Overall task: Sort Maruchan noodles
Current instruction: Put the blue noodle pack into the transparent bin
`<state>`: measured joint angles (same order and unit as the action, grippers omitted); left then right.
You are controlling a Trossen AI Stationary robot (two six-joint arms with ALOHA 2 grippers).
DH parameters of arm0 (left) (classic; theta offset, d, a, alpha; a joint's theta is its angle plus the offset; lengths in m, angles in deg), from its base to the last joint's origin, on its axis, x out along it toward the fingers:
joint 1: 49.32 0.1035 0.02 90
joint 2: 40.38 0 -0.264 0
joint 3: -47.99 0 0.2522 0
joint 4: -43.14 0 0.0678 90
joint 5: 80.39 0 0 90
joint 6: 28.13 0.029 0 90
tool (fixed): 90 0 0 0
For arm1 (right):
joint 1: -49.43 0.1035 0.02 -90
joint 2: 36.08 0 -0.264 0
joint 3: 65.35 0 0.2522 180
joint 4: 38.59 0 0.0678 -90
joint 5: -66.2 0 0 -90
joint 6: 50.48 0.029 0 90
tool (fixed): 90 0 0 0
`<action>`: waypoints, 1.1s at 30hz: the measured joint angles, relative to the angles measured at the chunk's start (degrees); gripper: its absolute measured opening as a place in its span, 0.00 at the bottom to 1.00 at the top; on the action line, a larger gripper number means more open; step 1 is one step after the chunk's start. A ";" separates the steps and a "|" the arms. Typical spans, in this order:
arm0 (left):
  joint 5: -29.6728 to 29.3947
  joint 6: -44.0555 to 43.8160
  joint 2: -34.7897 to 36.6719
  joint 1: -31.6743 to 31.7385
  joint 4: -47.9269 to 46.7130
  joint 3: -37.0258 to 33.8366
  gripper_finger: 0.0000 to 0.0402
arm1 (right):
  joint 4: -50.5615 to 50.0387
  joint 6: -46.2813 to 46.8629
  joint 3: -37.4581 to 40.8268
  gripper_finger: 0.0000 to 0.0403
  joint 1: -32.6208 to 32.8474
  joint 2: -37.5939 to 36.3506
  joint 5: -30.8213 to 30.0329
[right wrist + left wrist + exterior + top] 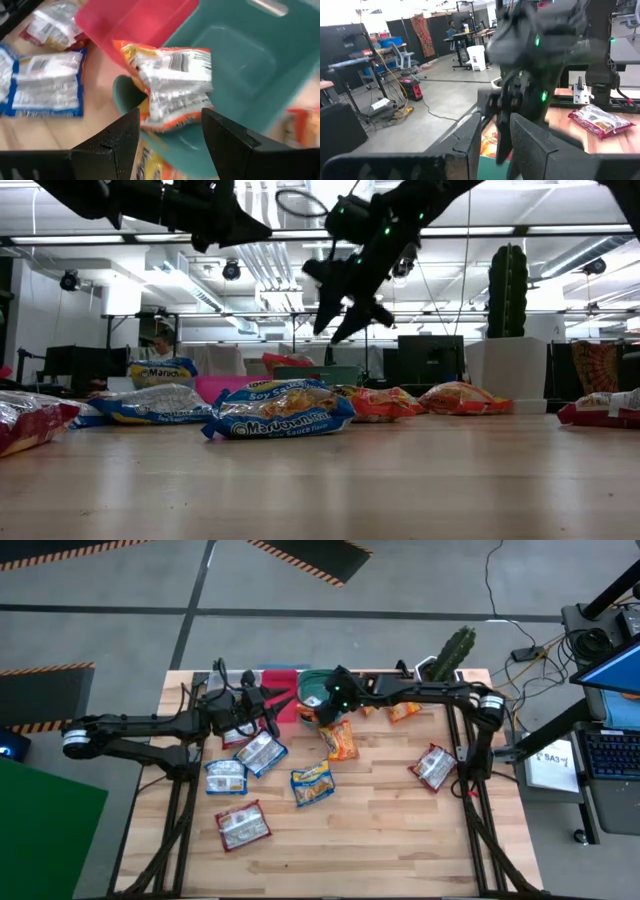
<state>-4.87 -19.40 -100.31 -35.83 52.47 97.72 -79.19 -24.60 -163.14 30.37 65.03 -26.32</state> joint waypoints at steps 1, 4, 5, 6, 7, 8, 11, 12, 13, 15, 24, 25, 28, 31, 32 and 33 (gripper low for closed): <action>0.02 -0.66 0.02 -0.13 -0.55 0.00 0.22 | -1.17 -0.65 0.04 0.50 0.37 -1.04 0.00; 0.02 -3.30 0.03 -0.80 -2.87 0.02 0.22 | -4.89 -4.07 0.80 0.50 2.59 -4.11 -0.06; 0.00 -4.27 0.13 -1.20 -4.22 0.02 0.22 | -6.22 -5.27 1.16 0.50 3.58 -5.21 -0.23; 0.02 -5.18 0.20 -1.65 -6.15 0.13 0.22 | -7.08 -6.49 1.64 0.50 4.64 -6.25 -0.46; 0.02 -6.01 0.23 -2.17 -9.05 0.73 0.22 | -7.51 -7.50 2.37 0.50 5.74 -7.54 -0.47; 0.07 -6.92 0.25 -2.74 -12.54 1.59 0.22 | -7.55 -7.96 3.33 0.50 6.80 -8.82 -0.47; 0.08 -10.64 0.09 -4.44 -26.52 6.07 0.22 | -6.43 -10.04 6.74 0.50 10.23 -13.04 -0.54; 0.08 -12.45 -0.15 -5.04 -31.80 7.85 0.22 | -5.78 -10.54 8.14 0.50 11.33 -14.50 -0.78; 0.08 -14.63 -0.55 -5.56 -37.41 9.83 0.22 | -4.85 -11.10 9.65 0.50 12.43 -15.91 -1.25; 0.34 -19.10 -1.61 -6.64 -49.46 13.57 0.22 | -2.26 -12.30 12.70 0.50 14.44 -18.72 -2.21; 2.00 -34.16 -8.65 -13.41 -69.64 17.82 0.23 | 14.06 -15.42 28.14 0.50 17.58 -30.66 -2.56; 2.00 -35.60 -9.65 -14.12 -69.72 17.52 0.24 | 15.46 -15.44 29.72 0.50 17.58 -31.76 -2.58; 1.57 -40.36 -12.80 -15.68 -69.55 16.87 0.28 | 20.77 -16.11 33.72 0.50 17.56 -34.63 -2.60; 0.20 -44.43 -16.65 -16.57 -69.35 16.87 0.34 | 24.92 -16.99 36.49 0.50 17.56 -36.63 -2.56; 0.14 -45.43 -17.92 -16.72 -69.37 16.85 0.37 | 25.47 -16.93 37.04 0.50 17.56 -37.20 -2.52; 0.12 -46.40 -19.18 -16.78 -69.29 16.85 0.39 | 25.44 -16.91 37.51 0.50 17.56 -37.65 -2.47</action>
<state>-4.74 -65.79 -119.50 -52.61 -16.82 114.57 -53.75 -41.51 -125.64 47.93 27.38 -28.79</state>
